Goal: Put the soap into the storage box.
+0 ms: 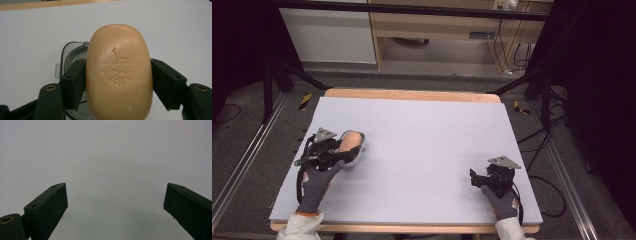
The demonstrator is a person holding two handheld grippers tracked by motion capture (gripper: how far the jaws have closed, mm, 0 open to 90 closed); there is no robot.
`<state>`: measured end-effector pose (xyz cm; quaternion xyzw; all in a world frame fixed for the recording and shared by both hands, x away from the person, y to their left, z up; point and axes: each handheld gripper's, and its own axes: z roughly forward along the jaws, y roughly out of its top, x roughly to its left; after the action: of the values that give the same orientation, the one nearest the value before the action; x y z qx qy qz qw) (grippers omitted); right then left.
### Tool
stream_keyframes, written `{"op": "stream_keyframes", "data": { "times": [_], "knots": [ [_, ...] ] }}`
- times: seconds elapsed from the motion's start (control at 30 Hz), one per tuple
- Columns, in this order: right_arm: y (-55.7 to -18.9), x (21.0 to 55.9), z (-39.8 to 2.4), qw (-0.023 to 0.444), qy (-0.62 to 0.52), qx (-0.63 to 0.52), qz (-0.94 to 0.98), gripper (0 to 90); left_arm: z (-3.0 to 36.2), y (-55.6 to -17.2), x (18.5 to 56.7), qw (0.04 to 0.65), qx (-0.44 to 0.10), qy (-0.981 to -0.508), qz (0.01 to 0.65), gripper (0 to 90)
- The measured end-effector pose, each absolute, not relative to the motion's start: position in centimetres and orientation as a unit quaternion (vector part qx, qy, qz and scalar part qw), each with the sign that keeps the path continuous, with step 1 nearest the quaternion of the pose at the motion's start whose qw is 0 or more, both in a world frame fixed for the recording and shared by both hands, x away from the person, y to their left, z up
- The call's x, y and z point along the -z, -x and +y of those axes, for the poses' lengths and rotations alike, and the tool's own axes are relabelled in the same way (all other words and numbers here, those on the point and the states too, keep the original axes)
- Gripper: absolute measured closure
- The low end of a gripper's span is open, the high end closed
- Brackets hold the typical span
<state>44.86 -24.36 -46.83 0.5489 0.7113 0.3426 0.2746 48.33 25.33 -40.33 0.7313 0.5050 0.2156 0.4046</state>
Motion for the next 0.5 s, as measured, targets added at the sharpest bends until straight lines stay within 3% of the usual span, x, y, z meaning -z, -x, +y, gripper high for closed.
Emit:
{"op": "stream_keyframes", "data": {
  "times": [0.5],
  "knots": [
    [-44.9,46.9,-24.2,0.274,-0.548,-0.339,0.714,5.6,25.5,-50.0,41.4,0.39,-0.216,-0.732,0.515,31.5]
  ]
}}
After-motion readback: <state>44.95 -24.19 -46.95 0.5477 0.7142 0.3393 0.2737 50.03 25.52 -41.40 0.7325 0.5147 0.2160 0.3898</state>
